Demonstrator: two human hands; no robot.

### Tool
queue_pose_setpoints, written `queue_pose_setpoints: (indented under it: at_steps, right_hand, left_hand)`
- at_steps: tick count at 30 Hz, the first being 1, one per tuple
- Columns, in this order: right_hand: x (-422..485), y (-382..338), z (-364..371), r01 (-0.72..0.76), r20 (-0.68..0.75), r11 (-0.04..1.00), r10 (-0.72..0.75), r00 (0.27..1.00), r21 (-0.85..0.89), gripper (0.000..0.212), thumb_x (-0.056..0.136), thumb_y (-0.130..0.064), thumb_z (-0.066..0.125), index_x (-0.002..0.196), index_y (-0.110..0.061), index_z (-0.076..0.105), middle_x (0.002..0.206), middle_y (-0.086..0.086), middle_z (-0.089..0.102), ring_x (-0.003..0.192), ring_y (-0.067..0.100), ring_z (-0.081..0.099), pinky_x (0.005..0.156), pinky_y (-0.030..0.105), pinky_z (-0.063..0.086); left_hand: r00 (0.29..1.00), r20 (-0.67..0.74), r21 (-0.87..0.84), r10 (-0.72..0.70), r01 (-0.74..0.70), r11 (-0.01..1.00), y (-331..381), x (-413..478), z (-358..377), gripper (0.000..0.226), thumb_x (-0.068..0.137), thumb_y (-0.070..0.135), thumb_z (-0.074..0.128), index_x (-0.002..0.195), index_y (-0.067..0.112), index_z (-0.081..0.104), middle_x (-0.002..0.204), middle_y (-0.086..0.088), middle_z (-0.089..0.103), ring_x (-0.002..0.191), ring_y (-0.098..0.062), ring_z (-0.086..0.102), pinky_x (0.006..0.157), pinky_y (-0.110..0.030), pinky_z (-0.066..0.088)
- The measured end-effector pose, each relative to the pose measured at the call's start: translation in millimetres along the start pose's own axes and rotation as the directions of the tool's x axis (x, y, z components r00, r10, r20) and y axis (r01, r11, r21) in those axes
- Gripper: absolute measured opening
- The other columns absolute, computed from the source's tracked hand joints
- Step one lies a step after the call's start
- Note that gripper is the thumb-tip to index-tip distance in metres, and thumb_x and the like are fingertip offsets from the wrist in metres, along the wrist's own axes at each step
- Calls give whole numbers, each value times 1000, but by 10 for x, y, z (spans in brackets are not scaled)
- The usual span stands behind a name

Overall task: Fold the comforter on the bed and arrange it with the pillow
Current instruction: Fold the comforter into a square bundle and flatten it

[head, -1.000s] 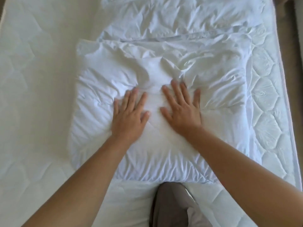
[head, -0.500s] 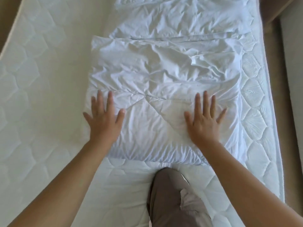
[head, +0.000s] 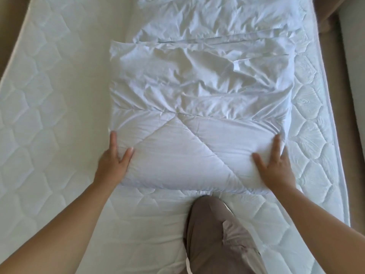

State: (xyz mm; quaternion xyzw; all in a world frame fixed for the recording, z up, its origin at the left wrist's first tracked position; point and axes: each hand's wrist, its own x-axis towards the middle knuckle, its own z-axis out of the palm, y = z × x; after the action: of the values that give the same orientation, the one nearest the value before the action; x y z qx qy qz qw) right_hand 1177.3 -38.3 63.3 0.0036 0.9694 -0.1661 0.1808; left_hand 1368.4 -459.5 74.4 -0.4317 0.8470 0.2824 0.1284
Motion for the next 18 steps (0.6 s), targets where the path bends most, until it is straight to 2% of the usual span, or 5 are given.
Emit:
queue_pose_setpoints:
  at_steps: [4, 7, 9, 12, 18]
  right_hand:
    - [-89, -44, 3, -94, 31, 978, 90, 995, 187, 116, 73, -79, 58, 158, -31, -5, 163, 17, 18, 149, 35, 26, 118, 52, 29]
    - [-130, -13, -86, -311, 153, 896, 276, 949, 316, 140, 48, -92, 60, 153, -11, 15, 148, 23, 44, 133, 40, 47, 106, 49, 40]
    - [-137, 14, -128, -426, 239, 844, 362, 901, 327, 134, 46, -91, 67, 144, -4, 34, 136, 22, 56, 121, 40, 57, 101, 48, 46]
    - [-113, 108, -193, -507, 363, 753, 372, 854, 420, 132, 26, -93, 71, 121, -2, 62, 109, 15, 71, 98, 34, 69, 93, 48, 55]
    - [-346, 26, -392, -535, 490, 531, 237, 839, 658, 97, 47, -61, 91, 121, -5, 63, 94, 11, 77, 81, 28, 75, 61, 33, 57]
  left_hand:
    - [986, 61, -395, -158, 169, 903, 22, -97, 38, 94, 87, 64, 60, 158, 24, 13, 154, -9, 42, 135, -34, 47, 107, -42, 38]
    - [961, 157, -463, -227, 275, 843, -93, -101, 8, 94, 67, 84, 63, 134, 19, 51, 120, -6, 66, 109, -32, 66, 83, -41, 55]
    - [939, 235, -522, -249, 338, 783, -108, -114, -32, 74, 71, 74, 69, 122, 21, 59, 109, -4, 69, 99, -30, 67, 78, -41, 57]
    - [917, 253, -609, -307, 398, 686, -114, -110, -39, 104, 50, 77, 81, 129, 12, 61, 118, -12, 69, 107, -31, 65, 99, -48, 52]
    - [942, 217, -743, -256, 329, 582, -63, -351, -140, 101, 51, 65, 83, 130, 7, 62, 118, -12, 70, 107, -30, 67, 100, -50, 51]
